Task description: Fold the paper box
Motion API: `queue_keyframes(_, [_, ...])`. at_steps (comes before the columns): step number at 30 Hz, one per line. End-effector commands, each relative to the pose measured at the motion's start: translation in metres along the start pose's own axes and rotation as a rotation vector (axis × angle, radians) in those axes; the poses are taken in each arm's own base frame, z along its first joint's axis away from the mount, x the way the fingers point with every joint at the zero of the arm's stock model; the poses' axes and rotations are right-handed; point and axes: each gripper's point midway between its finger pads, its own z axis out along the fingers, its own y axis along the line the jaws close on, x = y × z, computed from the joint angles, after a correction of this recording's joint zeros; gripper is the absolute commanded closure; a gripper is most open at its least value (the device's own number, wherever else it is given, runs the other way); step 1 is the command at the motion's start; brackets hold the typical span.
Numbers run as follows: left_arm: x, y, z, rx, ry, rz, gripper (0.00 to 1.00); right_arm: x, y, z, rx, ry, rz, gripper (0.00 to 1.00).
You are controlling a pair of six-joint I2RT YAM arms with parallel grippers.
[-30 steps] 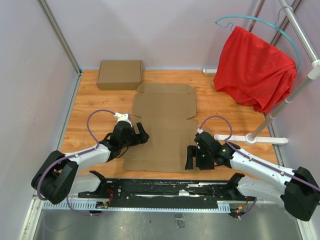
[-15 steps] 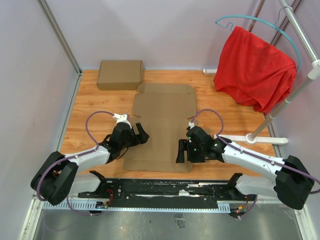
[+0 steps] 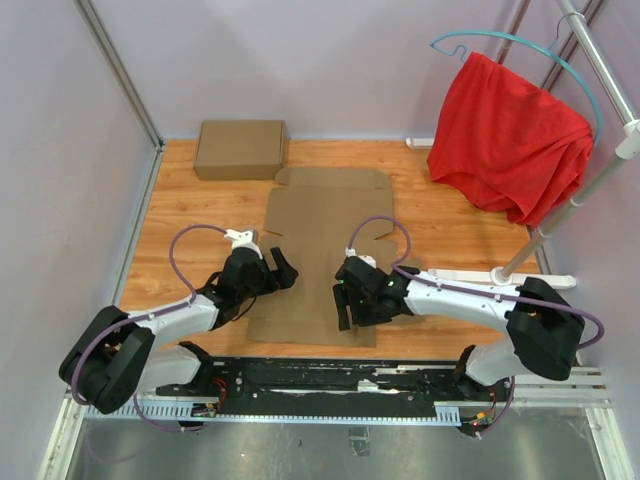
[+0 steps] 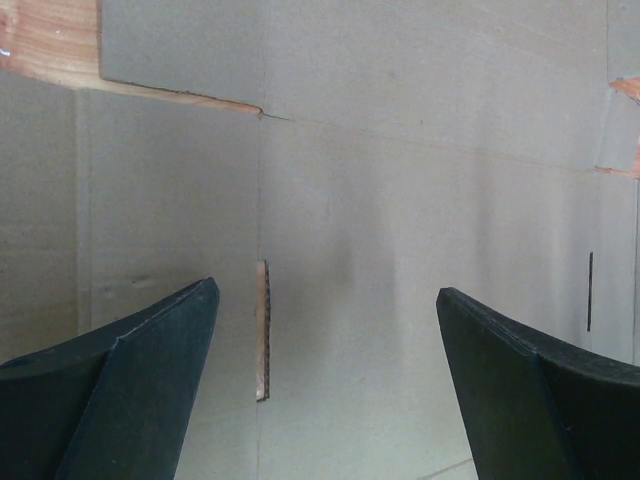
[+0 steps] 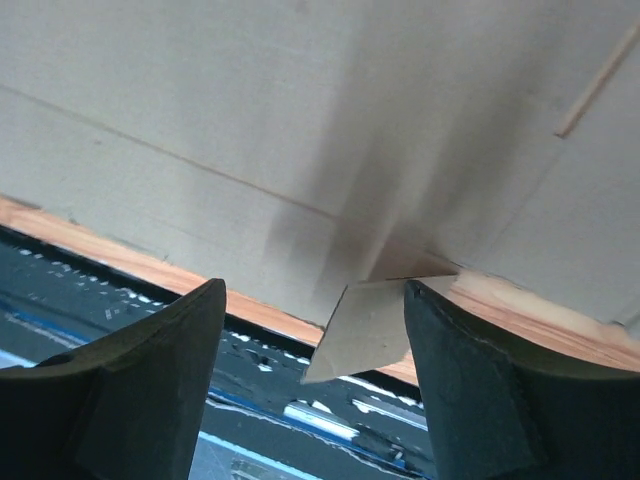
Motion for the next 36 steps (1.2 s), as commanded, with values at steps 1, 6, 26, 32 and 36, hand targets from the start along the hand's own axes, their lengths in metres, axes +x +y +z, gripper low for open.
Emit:
queue_keyframes(1, [0.042, 0.027, -0.012, -0.084, 0.136, 0.001, 0.01, 0.01, -0.042, -0.01, 0.254, 0.007, -0.021, 0.27])
queue_keyframes(6, [0.038, 0.027, -0.015, -0.086, 0.12, 0.001, 0.01, 0.022, -0.069, -0.017, 0.363, 0.005, -0.013, 0.27])
queue_keyframes(26, [-0.016, 0.003, -0.063, -0.078, 0.013, 0.019, 0.01, -0.01, -0.075, -0.033, 0.384, -0.119, -0.05, 0.99])
queue_keyframes(32, [-0.016, -0.001, -0.071, -0.051, 0.008, -0.01, 0.01, -0.044, -0.045, -0.034, 0.299, -0.173, -0.032, 0.99])
queue_keyframes(36, [-0.011, 0.002, -0.073, -0.066, 0.021, -0.043, 0.01, -0.051, -0.05, -0.037, 0.292, -0.199, 0.047, 0.99])
